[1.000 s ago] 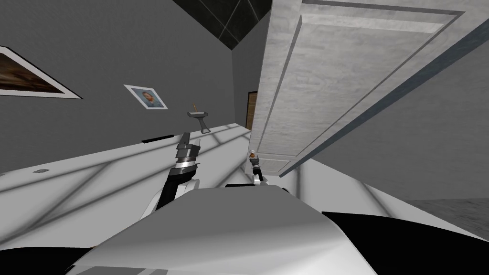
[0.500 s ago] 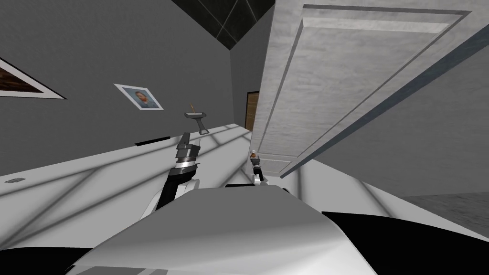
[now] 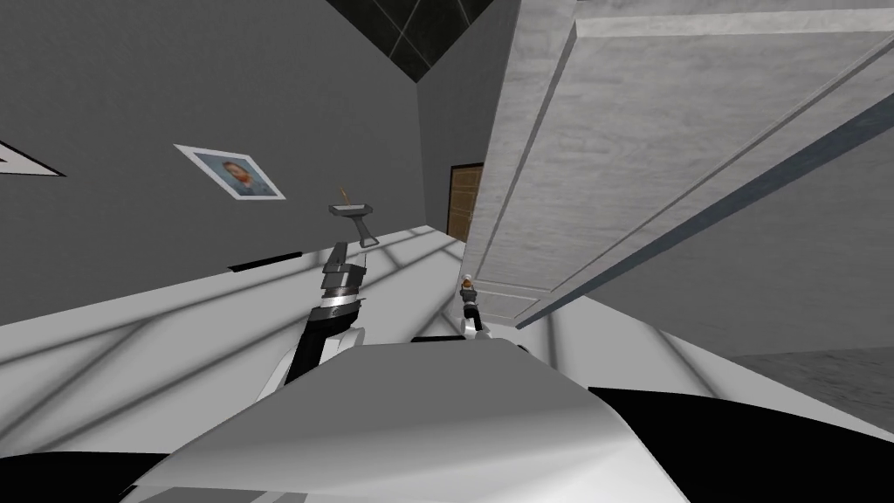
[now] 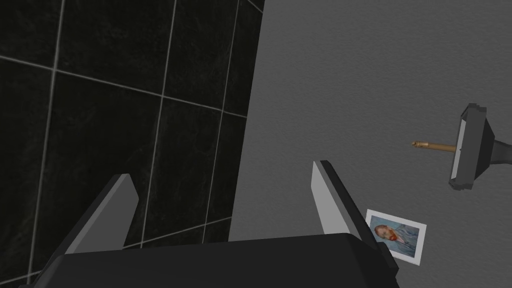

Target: Push the door open

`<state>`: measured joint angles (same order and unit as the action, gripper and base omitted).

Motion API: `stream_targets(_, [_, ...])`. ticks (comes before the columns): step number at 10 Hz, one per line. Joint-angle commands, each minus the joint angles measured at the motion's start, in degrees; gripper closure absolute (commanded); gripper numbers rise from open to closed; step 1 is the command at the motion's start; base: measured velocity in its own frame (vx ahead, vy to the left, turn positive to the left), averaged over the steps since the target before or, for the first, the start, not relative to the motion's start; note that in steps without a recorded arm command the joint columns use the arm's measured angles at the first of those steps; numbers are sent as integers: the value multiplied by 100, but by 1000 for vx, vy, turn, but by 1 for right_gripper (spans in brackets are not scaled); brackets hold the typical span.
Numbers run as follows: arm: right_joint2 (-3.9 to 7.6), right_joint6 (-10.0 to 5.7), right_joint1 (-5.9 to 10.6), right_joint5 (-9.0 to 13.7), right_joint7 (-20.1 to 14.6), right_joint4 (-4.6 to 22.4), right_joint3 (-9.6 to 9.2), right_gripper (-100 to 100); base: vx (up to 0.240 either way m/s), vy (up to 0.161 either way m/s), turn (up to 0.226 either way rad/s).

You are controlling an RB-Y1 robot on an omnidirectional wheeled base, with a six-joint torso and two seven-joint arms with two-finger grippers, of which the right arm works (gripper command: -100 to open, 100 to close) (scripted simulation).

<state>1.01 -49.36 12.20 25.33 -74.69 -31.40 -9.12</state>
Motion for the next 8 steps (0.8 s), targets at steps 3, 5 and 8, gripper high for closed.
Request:
stream_targets(3, [-28, 44, -69, 101, 88, -154, 195, 100, 89, 51, -44])
stream_targets(5, [-91, 125, -149, 92, 125, -194, 171, 100, 139, 69, -53])
stream_targets(8, [112, 79, -130, 225, 175, -196, 375, 100, 174, 92, -57])
